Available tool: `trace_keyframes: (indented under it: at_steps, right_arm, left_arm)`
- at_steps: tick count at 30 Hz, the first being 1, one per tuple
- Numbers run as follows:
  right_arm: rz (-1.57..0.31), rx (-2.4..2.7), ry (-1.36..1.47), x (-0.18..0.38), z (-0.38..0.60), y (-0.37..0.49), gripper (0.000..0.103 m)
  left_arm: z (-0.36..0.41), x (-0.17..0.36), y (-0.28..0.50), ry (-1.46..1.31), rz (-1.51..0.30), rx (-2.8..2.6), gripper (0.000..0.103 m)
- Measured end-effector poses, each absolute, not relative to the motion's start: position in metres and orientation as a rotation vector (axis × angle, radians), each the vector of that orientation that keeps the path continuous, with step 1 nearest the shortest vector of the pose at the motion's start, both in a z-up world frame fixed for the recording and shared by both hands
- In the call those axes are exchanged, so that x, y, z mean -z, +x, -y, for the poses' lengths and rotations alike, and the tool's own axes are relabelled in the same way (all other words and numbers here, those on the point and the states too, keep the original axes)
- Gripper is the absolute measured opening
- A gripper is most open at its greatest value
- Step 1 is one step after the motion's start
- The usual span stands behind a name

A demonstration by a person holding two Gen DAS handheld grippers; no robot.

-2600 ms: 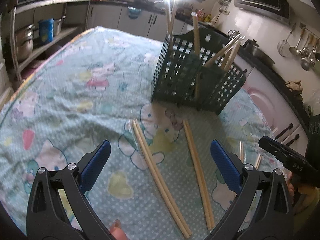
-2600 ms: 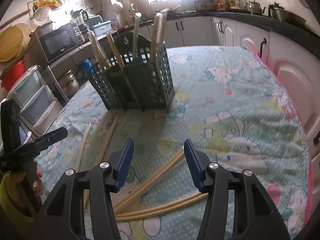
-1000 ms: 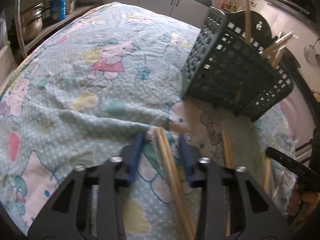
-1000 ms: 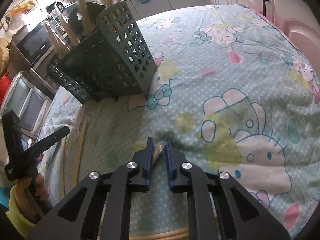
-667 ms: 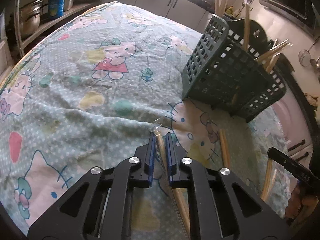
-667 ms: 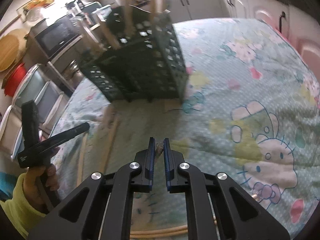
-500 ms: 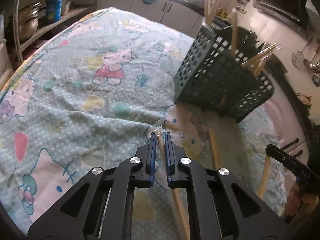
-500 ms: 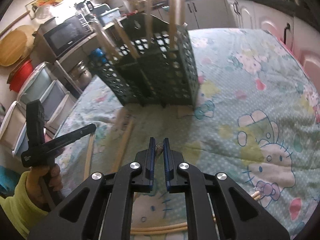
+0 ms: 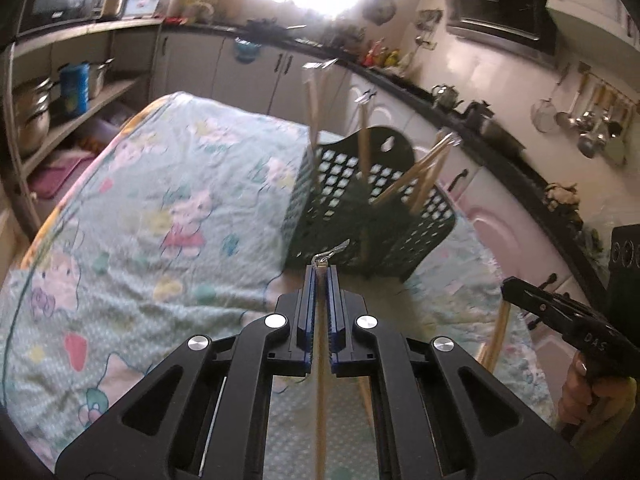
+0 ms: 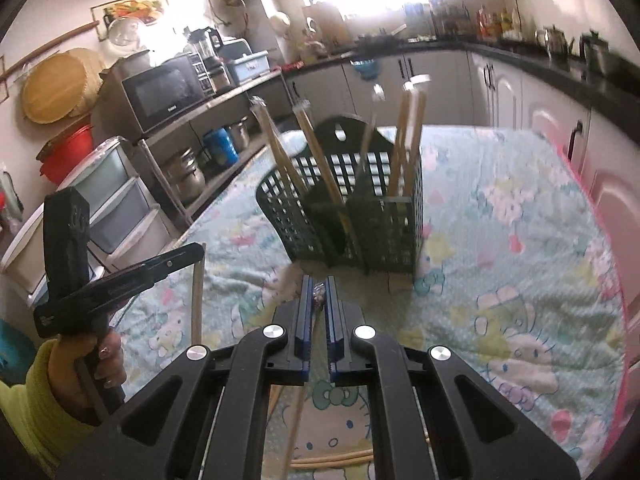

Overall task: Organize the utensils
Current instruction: 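Lift the held chopsticks with both tools and carry them above the caddy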

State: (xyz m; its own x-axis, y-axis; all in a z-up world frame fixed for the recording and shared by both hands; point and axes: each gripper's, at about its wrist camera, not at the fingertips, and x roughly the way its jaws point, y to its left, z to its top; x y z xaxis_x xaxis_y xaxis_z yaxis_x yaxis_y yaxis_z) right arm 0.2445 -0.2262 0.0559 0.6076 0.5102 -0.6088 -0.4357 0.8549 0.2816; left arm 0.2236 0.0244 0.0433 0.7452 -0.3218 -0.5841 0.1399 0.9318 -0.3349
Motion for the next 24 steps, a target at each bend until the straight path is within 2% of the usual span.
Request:
trace_keyframes:
  at_steps: [24]
  right_arm:
    - [-0.530,-0.512,0.068,-0.129,0.218,0.246,0.006]
  left_arm:
    - [-0.006,-0.128,0.240,-0.217,-0.527,0.363,0.001]
